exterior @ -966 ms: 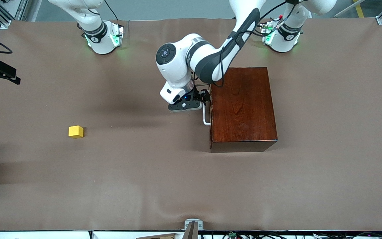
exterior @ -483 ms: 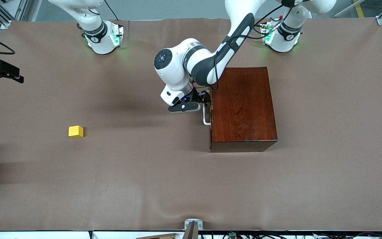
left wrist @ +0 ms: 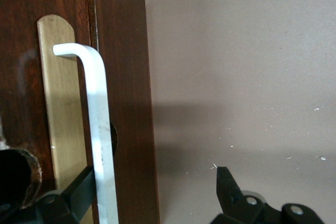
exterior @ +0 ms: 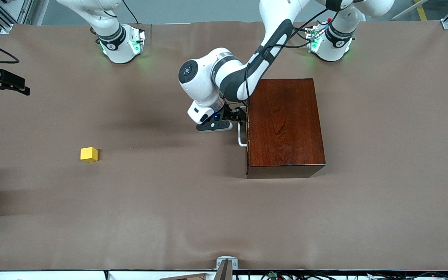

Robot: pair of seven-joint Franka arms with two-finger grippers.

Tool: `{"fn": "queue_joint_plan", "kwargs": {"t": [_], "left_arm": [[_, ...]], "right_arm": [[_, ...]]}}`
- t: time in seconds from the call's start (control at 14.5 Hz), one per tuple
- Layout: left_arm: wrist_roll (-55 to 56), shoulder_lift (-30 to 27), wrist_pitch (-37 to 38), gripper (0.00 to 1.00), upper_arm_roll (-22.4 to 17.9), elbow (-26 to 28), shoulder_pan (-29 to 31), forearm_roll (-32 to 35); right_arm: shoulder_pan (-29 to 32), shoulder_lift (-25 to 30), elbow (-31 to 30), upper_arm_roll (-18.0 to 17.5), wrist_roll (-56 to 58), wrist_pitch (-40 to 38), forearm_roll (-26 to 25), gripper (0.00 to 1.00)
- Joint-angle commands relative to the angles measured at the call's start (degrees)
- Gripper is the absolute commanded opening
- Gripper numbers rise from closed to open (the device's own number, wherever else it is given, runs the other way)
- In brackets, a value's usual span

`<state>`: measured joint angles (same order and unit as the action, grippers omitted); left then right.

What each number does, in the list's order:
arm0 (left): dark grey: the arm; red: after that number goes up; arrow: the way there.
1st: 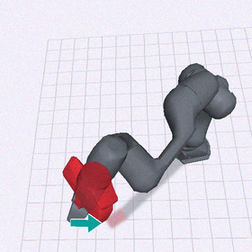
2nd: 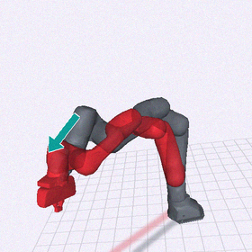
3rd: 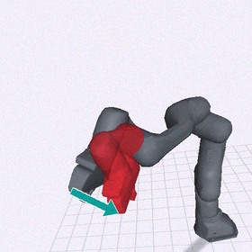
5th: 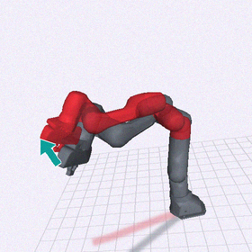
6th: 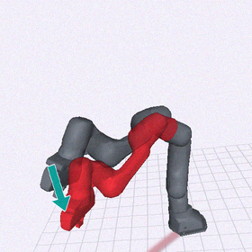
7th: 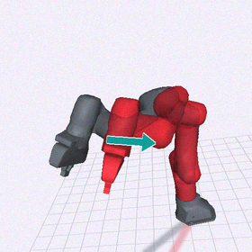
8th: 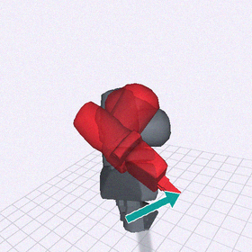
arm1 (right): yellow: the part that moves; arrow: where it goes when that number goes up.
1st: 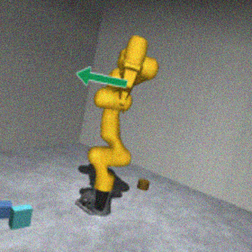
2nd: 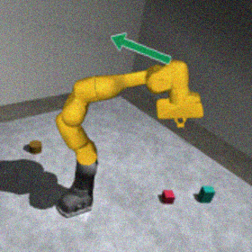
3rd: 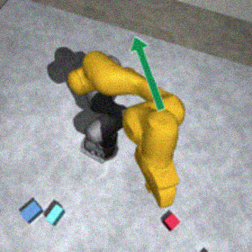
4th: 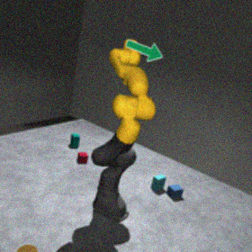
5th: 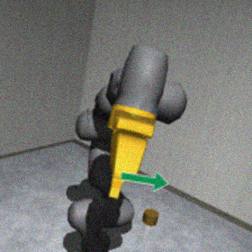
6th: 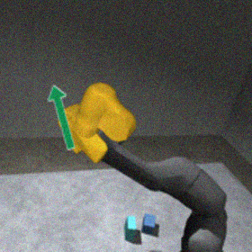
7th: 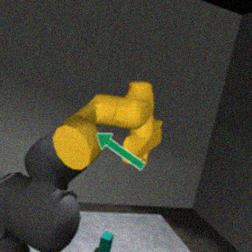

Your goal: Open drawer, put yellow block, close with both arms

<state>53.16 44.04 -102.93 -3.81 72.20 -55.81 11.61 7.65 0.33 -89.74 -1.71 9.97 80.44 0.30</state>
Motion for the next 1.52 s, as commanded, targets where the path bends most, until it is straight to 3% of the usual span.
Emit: {"fn": "queue_joint_plan", "kwargs": {"t": [0.0, 0.83, 1.45], "left_arm": [[0.36, 0.87, -1.3, 1.0, -0.32, -1.36, -0.7, 1.49], [7.82, 2.19, -12.1, 1.0, -0.15, -1.8, -3.17, 0.87], [12.14, 2.8, -16.33, 1.0, 0.38, -3.99, -4.05, 0.43]], "right_arm": [[1.14, -0.68, 0.62, -0.93, -0.22, -0.54, -0.56, 1.0], [1.32, -0.95, 0.62, -0.93, -0.13, -0.72, -0.65, 1.0], [1.41, -8.06, 1.24, -0.93, -0.13, 5.25, -0.12, 1.0]]}}
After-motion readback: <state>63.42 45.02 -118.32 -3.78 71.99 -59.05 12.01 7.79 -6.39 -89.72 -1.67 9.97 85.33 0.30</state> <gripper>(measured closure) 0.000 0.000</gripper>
